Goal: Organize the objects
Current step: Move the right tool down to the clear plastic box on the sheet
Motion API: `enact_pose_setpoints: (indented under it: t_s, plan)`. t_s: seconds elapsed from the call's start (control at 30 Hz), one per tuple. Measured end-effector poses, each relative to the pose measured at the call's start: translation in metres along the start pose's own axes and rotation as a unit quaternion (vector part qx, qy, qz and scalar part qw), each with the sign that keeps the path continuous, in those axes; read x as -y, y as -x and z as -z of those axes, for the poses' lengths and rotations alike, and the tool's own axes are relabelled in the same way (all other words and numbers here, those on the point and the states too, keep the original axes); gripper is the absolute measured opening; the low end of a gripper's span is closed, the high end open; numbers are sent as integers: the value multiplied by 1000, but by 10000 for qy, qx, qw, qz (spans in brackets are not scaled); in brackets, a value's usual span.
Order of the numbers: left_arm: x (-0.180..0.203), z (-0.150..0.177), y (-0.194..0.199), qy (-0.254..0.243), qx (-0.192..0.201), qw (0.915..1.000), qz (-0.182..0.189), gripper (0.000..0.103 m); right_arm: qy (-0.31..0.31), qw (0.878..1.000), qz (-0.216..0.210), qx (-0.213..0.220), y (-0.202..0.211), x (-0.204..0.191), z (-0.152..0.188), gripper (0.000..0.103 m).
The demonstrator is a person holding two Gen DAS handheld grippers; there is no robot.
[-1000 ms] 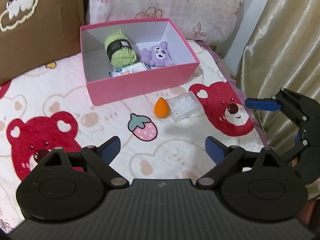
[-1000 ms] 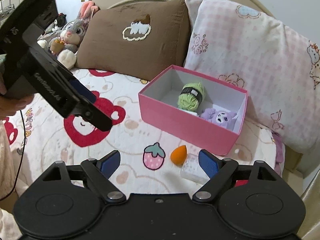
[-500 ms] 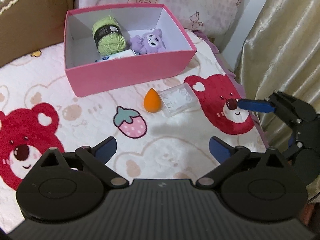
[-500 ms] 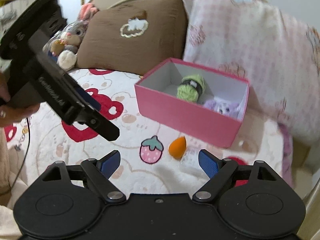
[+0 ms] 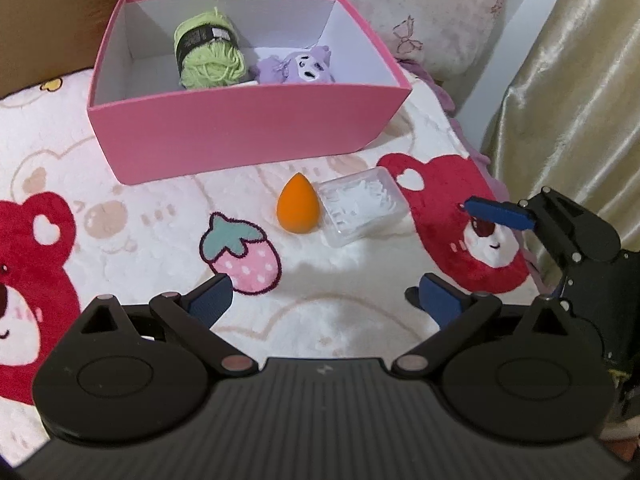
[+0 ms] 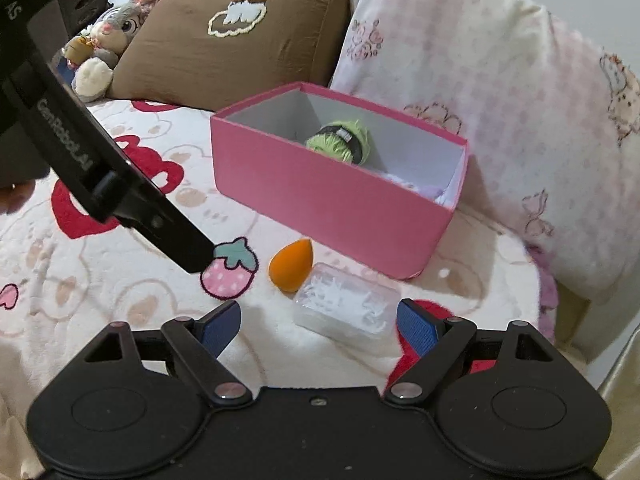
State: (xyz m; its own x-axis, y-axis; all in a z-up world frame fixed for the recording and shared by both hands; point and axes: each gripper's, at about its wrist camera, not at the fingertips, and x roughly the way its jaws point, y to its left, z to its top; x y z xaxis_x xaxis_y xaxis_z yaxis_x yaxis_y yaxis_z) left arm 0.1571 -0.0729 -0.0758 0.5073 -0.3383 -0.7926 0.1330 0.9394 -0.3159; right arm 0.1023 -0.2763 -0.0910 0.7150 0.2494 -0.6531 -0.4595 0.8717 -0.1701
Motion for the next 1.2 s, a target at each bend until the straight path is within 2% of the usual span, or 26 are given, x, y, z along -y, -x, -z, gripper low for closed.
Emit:
enact_pose_setpoints:
  t_s: [0.13, 0.3, 0.4, 0.6, 0.77, 0.83, 0.97, 1.1, 1.2]
  plan:
    - [-5, 5, -15, 155, 202, 9996, 149, 101, -219, 9997, -72, -64, -13, 4, 5, 88]
    - [-4, 9, -39, 139, 200, 9996, -105, 98, -189, 9997, -20, -137, -34, 9, 14, 88]
    - [-6, 12, -54, 227, 202, 9995, -124, 97, -257, 9995, 18, -179, -44, 15, 19, 88]
    - [-14, 14, -74, 614, 344, 9973, 209, 96, -464, 9983, -76, -345, -64, 27, 24, 88]
    - [-12, 13, -93, 775, 452, 9956, 278, 74, -595, 9968, -170, -505, -79, 34, 25, 88]
    - [-15, 16, -98, 1001, 643, 9920, 419, 63, -660, 9961, -226, -538, -85, 35, 25, 88]
    - [-23, 19, -106, 1252, 782, 9874, 565, 54, -708, 9960, -253, -487, -90, 33, 28, 88]
    - [-26, 19, -108, 1411, 717, 9822, 1009, 27, -1050, 9937, -237, -309, -86, 32, 31, 90]
    - [-19, 19, -107, 1281, 726, 9848, 924, 27, -1205, 9920, -265, -259, -80, 29, 30, 91]
